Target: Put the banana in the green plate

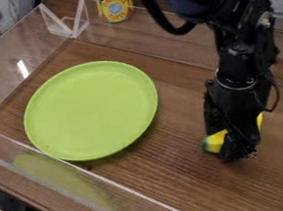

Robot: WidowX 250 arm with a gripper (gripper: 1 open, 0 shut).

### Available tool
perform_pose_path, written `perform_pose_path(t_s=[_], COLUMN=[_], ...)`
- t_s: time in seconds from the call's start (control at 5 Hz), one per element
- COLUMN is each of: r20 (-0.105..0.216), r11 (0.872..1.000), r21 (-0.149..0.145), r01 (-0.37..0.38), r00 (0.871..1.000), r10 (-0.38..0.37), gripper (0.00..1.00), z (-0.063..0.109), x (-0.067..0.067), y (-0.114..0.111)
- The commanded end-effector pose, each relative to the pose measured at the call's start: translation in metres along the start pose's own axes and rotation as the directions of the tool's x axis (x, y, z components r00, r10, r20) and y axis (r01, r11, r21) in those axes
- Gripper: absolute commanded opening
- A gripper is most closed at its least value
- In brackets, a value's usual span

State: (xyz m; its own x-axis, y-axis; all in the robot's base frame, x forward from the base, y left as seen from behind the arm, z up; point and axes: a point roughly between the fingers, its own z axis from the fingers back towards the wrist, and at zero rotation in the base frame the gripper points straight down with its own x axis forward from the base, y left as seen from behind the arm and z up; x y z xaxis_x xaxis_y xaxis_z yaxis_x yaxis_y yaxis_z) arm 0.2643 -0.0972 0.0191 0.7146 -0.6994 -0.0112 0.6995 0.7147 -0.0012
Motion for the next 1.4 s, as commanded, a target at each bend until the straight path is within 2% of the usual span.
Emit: perform_pose_path(t_s=[0.0, 0.6, 1.2], r20=[0.02, 0.01, 0.007], r11=[1.0, 0.997, 0.989], r21=[0.012, 0.019, 0.038], r01=[-0.012, -0.07, -0.14], r00=[1.0, 0.998, 0.99], r10=[0.012, 0.07, 0.14], gripper=[0.0, 0.0, 0.0], z=[0.007, 0.026, 0.053], x=[0.001, -0.005, -0.012], y=[0.003, 0.004, 0.004])
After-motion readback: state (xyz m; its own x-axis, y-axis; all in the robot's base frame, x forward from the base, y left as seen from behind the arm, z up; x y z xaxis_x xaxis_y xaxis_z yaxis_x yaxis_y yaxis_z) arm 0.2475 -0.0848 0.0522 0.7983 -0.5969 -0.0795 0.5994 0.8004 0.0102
